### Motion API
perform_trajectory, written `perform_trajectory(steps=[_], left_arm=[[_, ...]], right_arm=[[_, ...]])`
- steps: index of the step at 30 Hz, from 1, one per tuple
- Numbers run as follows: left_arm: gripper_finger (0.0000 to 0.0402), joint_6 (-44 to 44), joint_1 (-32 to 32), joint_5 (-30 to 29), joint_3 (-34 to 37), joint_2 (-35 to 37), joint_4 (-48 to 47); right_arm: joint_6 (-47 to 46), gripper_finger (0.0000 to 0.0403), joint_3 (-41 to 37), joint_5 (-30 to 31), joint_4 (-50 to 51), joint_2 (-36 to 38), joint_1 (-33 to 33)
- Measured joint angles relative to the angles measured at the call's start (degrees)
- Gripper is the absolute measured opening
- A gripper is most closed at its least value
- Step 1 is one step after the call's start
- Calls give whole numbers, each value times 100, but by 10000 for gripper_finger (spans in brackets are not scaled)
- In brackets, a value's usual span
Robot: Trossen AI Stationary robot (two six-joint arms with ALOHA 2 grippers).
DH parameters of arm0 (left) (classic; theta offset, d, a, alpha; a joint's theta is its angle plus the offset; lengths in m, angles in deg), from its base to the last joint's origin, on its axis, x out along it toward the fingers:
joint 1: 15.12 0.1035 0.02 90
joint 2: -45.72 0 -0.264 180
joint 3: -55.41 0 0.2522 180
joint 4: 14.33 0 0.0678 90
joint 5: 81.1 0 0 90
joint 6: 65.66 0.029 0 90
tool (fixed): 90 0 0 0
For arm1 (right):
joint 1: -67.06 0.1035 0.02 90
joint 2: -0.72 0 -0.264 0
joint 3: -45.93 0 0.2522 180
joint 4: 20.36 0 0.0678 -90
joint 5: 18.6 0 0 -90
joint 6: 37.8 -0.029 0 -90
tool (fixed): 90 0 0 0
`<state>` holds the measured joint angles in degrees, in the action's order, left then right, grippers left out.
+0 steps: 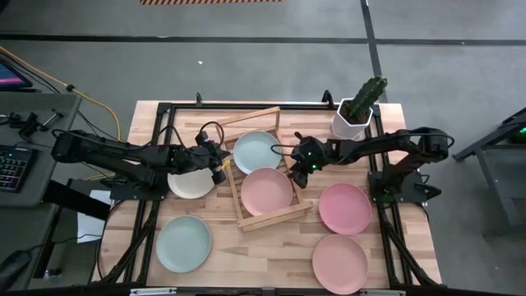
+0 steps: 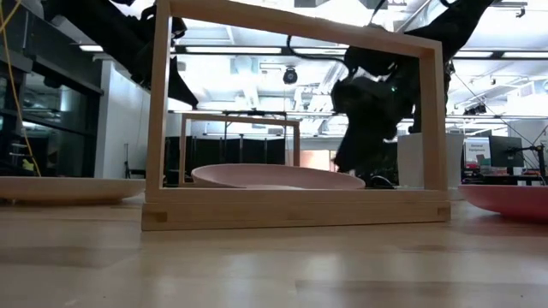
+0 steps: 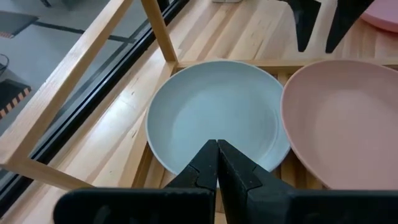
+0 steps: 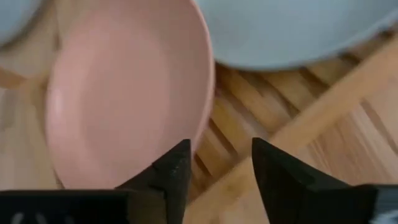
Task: Place and stack plates onto a shelf
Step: Adjust the plates on the shelf
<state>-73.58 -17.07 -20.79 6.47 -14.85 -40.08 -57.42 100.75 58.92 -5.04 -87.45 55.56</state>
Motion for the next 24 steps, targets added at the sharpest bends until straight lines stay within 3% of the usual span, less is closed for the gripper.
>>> perform_trajectory(steps=[24], left_arm=[[0, 11, -1, 0, 0, 0, 28]], right_arm=[[-733, 161, 9, 38, -729, -341, 451]])
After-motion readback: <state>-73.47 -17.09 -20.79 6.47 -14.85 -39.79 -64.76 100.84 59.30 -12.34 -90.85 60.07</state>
